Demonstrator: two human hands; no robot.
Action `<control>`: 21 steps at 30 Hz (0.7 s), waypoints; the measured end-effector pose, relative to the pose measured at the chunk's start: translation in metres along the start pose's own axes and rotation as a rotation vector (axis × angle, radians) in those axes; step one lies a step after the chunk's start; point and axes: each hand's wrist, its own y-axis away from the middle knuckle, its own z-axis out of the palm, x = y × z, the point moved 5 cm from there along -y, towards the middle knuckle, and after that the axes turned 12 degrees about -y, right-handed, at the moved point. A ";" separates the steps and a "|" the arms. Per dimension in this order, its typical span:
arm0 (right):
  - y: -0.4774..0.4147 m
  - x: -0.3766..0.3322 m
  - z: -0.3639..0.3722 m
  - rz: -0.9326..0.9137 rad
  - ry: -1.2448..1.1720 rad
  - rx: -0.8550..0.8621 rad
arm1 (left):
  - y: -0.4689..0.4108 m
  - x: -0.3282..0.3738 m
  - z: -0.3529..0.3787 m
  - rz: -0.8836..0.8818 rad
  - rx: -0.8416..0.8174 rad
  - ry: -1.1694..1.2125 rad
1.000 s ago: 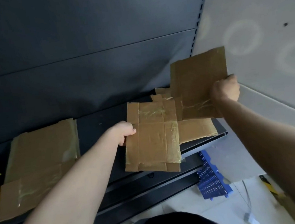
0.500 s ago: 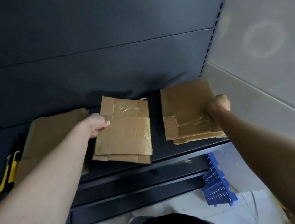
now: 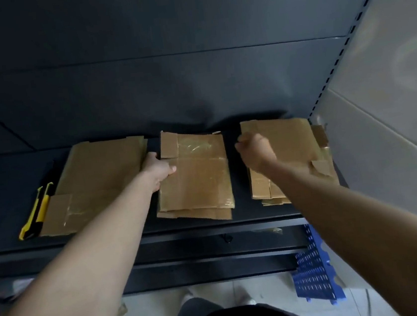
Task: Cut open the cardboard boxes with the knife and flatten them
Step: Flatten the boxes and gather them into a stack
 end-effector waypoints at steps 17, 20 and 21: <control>0.008 -0.002 0.097 0.415 0.014 -0.085 | -0.021 -0.040 0.001 -0.090 -0.120 0.121; 0.009 0.001 0.098 0.517 -0.193 -0.020 | -0.022 -0.038 0.002 -0.064 -0.146 0.107; 0.011 -0.002 0.097 0.549 -0.272 -0.026 | -0.024 -0.036 -0.001 -0.057 -0.134 0.117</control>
